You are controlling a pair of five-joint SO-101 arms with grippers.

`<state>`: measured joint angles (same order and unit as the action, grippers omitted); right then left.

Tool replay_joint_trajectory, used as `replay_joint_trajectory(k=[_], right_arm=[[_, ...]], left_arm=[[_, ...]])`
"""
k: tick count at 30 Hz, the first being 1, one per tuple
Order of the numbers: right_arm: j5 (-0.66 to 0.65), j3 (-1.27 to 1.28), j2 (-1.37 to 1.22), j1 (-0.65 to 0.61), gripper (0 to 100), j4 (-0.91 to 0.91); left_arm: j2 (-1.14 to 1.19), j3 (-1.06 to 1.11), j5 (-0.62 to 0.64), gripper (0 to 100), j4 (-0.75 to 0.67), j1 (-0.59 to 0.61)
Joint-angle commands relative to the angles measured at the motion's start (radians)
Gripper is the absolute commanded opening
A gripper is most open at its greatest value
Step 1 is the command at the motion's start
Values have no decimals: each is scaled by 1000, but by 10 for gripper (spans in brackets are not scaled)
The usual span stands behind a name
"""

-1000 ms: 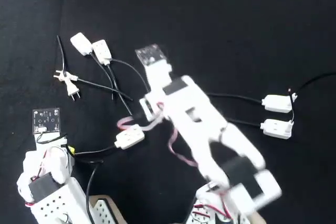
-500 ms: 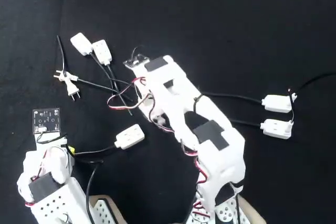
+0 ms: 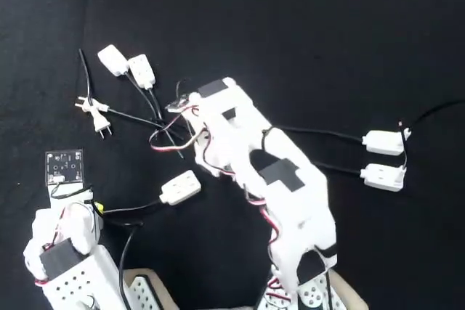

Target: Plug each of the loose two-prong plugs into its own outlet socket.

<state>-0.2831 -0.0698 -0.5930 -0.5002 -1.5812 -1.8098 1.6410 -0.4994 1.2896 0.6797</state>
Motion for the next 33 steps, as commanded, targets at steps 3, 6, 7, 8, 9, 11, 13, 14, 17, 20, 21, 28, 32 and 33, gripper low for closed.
replay_joint_trajectory(k=[3,6,7,8,9,11,13,14,17,20,21,28,32,33], right_arm=[[-11,-251,-119,12,98,-146],[-11,-377,-191,6,57,-181],[-9,-407,-209,6,48,-183],[-9,-421,-223,6,41,-184],[-9,-426,-226,6,33,-184],[-9,-423,-223,0,24,-184],[-9,-423,-219,-18,22,-186],[-9,-423,-219,-32,25,-186],[-9,-412,-222,-69,34,-186],[-9,-374,-223,-91,138,-186],[-11,-364,-223,-92,178,-186],[-3,-321,-262,-94,105,-183],[-3,-358,-352,-97,26,-183],[-3,-371,-367,-97,25,-184]], left_arm=[[-9,-8,-9,220,6,-18],[-9,-8,-9,220,6,-16],[-9,-8,-9,220,6,-16],[-9,-8,-9,220,6,-16],[-9,-8,-9,220,6,-16],[-9,-8,-9,220,6,-16],[-9,-8,-9,220,6,-16],[-9,-8,-9,220,6,-15],[-9,-8,-9,220,6,-13],[-9,-8,-9,220,6,-10],[-9,-8,-9,220,6,-10],[-9,-8,-8,220,5,-21],[-9,-8,-8,220,5,-38],[-9,-10,-8,220,6,-42]])
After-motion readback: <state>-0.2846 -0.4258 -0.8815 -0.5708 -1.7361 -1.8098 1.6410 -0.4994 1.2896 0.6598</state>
